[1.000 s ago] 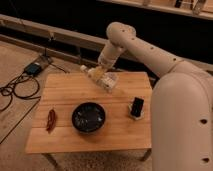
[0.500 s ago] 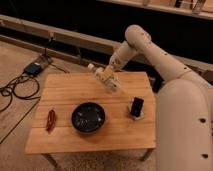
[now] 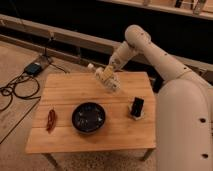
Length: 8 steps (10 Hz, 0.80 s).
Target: Stand the bottle upright
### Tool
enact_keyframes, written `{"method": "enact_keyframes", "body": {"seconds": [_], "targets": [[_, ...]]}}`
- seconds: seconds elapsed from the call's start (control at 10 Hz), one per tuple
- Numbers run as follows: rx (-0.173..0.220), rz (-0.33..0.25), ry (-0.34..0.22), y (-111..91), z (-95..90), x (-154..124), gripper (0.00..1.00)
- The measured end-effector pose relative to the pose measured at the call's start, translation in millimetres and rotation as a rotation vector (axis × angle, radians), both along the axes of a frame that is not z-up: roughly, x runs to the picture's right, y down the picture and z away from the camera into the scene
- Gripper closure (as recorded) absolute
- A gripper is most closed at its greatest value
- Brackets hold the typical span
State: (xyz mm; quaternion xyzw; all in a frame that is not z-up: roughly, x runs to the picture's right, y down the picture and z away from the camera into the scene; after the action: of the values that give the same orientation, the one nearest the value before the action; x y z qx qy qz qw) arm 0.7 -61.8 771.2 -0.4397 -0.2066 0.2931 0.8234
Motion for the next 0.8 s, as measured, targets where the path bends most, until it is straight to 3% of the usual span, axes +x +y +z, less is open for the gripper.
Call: {"method": "enact_keyframes", "body": {"seconds": [0.2,0.4,0.6,0.8], "targets": [[0.019,0.032,-0.011,-2.6,4.4,-1.0,1.0],[0.073,0.127,-0.049,-13.7,10.9,-1.8,1.0],[0.197,0.316,-0.125,-30.5,20.4,13.7,1.0],[0.283,0.42,-0.186,-30.3,21.8,34.3,1.0]]}}
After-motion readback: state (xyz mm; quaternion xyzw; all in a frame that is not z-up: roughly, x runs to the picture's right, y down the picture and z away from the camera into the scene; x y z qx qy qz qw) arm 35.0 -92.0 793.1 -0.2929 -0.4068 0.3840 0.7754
